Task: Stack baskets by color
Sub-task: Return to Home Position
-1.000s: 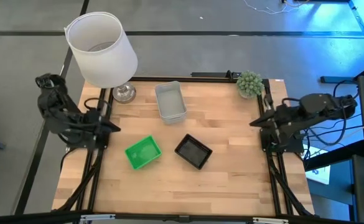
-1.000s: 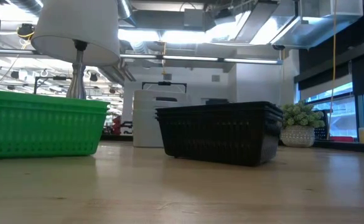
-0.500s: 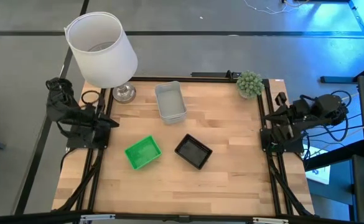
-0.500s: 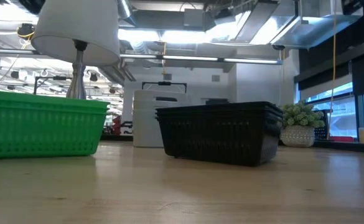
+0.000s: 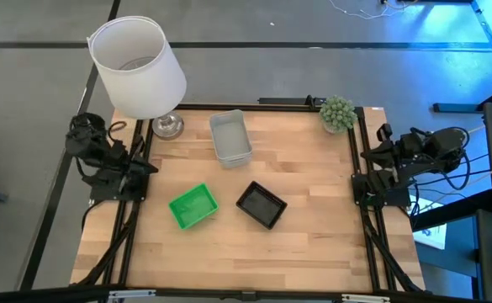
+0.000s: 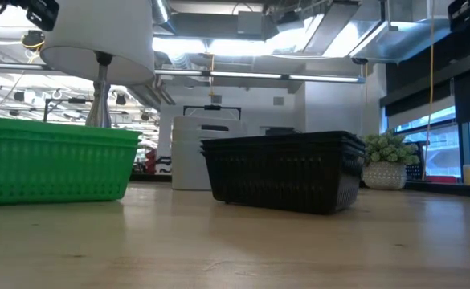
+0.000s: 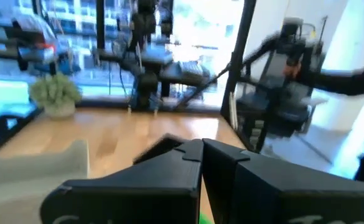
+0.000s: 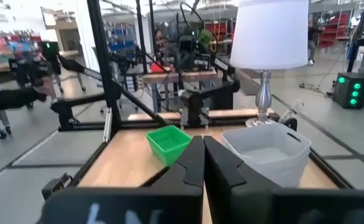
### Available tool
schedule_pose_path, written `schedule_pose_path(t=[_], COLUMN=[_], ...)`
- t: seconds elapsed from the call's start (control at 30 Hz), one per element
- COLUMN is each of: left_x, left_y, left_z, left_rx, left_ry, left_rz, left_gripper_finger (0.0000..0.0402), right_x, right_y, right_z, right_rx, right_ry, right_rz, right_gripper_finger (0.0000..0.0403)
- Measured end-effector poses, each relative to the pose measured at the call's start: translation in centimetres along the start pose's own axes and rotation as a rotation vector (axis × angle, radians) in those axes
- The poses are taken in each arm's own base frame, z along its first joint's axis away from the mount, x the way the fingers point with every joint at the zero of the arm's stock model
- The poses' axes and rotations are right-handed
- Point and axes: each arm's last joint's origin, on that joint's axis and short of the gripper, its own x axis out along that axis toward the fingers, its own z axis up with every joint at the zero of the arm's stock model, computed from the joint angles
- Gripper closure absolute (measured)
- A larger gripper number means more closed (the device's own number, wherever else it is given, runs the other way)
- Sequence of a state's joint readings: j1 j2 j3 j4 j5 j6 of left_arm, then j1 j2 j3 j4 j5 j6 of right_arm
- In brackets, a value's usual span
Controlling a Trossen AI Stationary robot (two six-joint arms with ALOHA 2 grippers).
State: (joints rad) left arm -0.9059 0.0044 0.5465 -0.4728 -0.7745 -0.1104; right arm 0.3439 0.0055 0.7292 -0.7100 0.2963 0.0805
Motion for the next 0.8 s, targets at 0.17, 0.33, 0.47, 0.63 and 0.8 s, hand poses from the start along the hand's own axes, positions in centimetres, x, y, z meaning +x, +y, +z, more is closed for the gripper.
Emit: schedule_pose_path(t=[0.17,0.33,0.47,0.63,0.8], left_x=[0.7,1.7,2.5,3.2,3.7], left_y=[-0.7,-1.7,-2.2,-2.6,-2.8], left_z=[-0.5,-2.1,-4.1,-6.6,-9.1], left_rx=[0.042,0.097,0.089,0.076,0.065], left_ry=[-0.072,-0.138,-0.140,-0.157,-0.161], left_rz=[-0.029,-0.066,-0.062,-0.066,-0.055], left_gripper_finger=[0.0402,0.0401,0.0401,0.0401,0.0401], right_x=[1.4,3.9,5.8,7.4,8.5], right_y=[0.4,1.0,1.4,1.7,1.8], right_z=[-0.9,-3.5,-6.0,-8.5,-11.0], right_rx=[0.001,-0.025,-0.024,-0.016,-0.009], right_ry=[-0.032,-0.027,-0.023,-0.046,-0.060], right_rz=[0.002,0.012,0.029,0.040,0.040], right_gripper_finger=[0.0403,0.0403,0.0403,0.0403,0.0403])
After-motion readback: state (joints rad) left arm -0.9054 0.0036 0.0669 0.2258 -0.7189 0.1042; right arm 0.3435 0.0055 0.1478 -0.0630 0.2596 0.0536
